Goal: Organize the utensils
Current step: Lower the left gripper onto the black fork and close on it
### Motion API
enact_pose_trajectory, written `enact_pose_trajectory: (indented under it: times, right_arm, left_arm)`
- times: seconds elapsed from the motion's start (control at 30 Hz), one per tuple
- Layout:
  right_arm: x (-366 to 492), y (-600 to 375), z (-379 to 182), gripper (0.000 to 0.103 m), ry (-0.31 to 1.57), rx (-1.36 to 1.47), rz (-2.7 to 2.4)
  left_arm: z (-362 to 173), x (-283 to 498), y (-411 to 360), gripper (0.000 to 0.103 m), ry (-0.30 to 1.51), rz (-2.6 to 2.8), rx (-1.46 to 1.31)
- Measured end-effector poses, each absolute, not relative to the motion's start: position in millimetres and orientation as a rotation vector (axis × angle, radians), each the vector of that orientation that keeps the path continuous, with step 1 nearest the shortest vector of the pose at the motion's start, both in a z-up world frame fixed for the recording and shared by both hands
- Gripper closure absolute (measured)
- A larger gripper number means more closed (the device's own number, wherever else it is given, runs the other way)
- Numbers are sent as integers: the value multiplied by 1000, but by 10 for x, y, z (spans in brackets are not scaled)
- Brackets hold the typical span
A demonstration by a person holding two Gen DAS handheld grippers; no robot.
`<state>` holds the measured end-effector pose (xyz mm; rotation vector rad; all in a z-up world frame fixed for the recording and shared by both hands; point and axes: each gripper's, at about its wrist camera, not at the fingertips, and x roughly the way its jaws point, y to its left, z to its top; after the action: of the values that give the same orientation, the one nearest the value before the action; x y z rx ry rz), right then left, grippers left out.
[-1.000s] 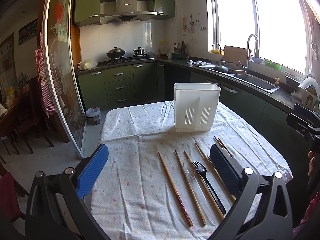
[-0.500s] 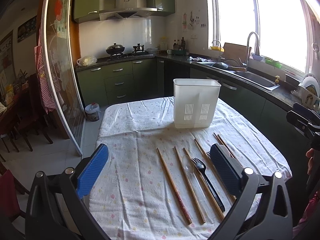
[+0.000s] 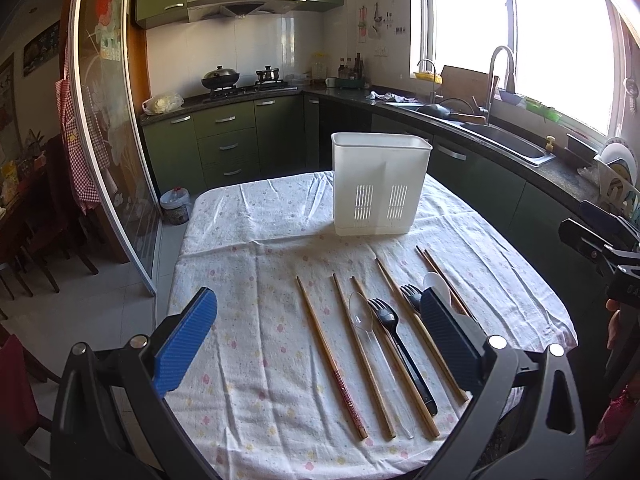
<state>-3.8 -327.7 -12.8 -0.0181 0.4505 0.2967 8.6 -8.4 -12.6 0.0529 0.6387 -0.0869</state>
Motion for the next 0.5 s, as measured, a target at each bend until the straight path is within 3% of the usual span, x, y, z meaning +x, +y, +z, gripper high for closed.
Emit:
enact_pose_trajectory:
  times: [0.2,0.5]
  right_arm:
    - [25,-3259,-189,4,485,-32,290]
    - [272,-3233,-444,4,682,1,294]
  left_arm:
    - [-243,240,-136,6,719,-85,29]
    - [-461,594,-179,6,887,-87,-3]
